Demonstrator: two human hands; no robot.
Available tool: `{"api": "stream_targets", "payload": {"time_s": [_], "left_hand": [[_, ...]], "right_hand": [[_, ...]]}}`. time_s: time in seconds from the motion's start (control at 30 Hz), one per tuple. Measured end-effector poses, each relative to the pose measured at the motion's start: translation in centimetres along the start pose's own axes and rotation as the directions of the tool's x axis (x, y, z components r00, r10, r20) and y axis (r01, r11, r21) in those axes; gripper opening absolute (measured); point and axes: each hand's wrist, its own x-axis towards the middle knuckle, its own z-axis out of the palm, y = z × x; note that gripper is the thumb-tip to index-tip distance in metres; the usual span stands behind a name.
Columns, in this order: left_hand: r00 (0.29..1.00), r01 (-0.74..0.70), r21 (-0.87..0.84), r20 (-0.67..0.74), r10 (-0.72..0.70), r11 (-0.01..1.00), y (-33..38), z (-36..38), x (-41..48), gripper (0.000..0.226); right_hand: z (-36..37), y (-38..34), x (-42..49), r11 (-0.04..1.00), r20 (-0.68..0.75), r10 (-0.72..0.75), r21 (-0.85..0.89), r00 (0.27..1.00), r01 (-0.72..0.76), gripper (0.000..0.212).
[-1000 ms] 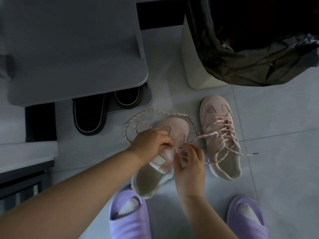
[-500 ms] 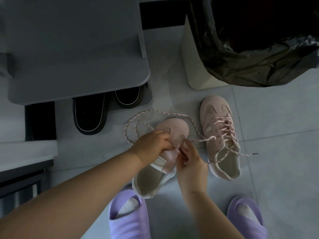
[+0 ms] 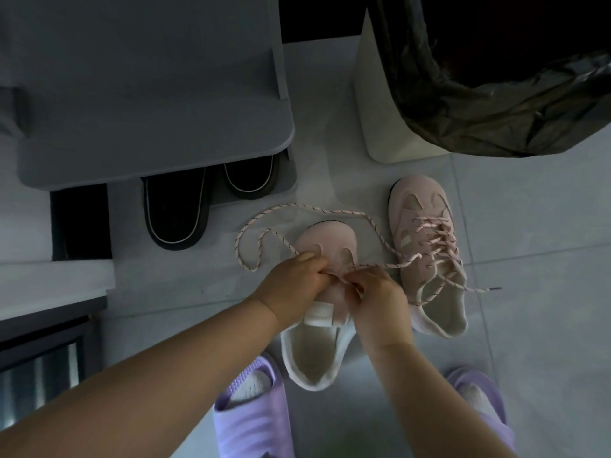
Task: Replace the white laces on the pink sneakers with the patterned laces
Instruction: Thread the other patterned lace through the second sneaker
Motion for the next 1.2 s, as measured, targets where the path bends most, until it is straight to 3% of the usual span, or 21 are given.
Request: {"api": "stream_targets", "payload": {"time_s": [0.1, 0.2, 0.33, 0.4, 0.47, 0.73, 0.93, 1.03, 1.17, 1.2], "left_hand": [[0.998, 0.014, -0.093, -0.061, -0.020, 0.996, 0.0, 0.2, -0.2, 0.015], [0.995, 0.006, -0.099, -0.099, -0.016, 0.995, -0.3, 0.4, -0.3, 0.018], [0.988, 0.016, -0.073, -0.149, -0.027, 0.997, -0.2, 0.3, 0.0, 0.029], [0.980, 0.056, -0.124, -0.184, -0.079, 0.991, -0.2, 0.2, 0.0, 0.029], [0.969, 0.105, -0.199, -0.199, -0.145, 0.974, -0.1, 0.1, 0.1, 0.027], [0.949, 0.166, -0.283, -0.213, -0.231, 0.945, 0.0, 0.5, -0.2, 0.027], [0.966, 0.083, -0.144, -0.233, -0.115, 0.986, -0.5, 1.2, -0.2, 0.028], [0.973, -0.004, -0.003, -0.229, 0.003, 1.000, -1.1, 1.6, -0.2, 0.029], [0.979, -0.028, 0.026, -0.204, 0.033, 0.999, -1.3, 1.8, 0.0, 0.031], [0.981, -0.016, -0.009, -0.193, 0.014, 1.000, -1.3, 1.9, -0.1, 0.030]], "right_hand": [[-0.6, 0.2, 0.7, 0.998, 0.077, -0.049, -0.036, 0.996, 0.052, 0.020], [-0.5, -0.2, 0.7, 0.993, 0.019, 0.064, 0.098, 0.998, -0.066, 0.018], [-0.3, -1.0, 0.0, 0.782, 0.006, 0.401, 0.519, 0.916, -0.345, 0.016], [-0.5, -1.0, 0.0, 0.701, 0.047, 0.491, 0.572, 0.870, -0.426, 0.009], [-0.7, -1.1, 0.3, 0.663, 0.076, 0.515, 0.596, 0.854, -0.453, 0.017], [-0.3, -0.5, 1.8, 0.742, 0.105, 0.457, 0.502, 0.883, -0.444, 0.011], [-0.5, -0.1, 2.6, 0.872, 0.114, 0.304, 0.365, 0.946, -0.325, 0.016], [-0.5, 0.1, 2.9, 0.892, 0.139, 0.298, 0.312, 0.944, -0.328, 0.014], [0.0, -0.2, 1.5, 0.897, 0.000, 0.310, 0.331, 0.951, -0.292, 0.001], [0.3, -0.4, 0.7, 0.912, -0.047, 0.271, 0.331, 0.961, -0.242, 0.010]]}}
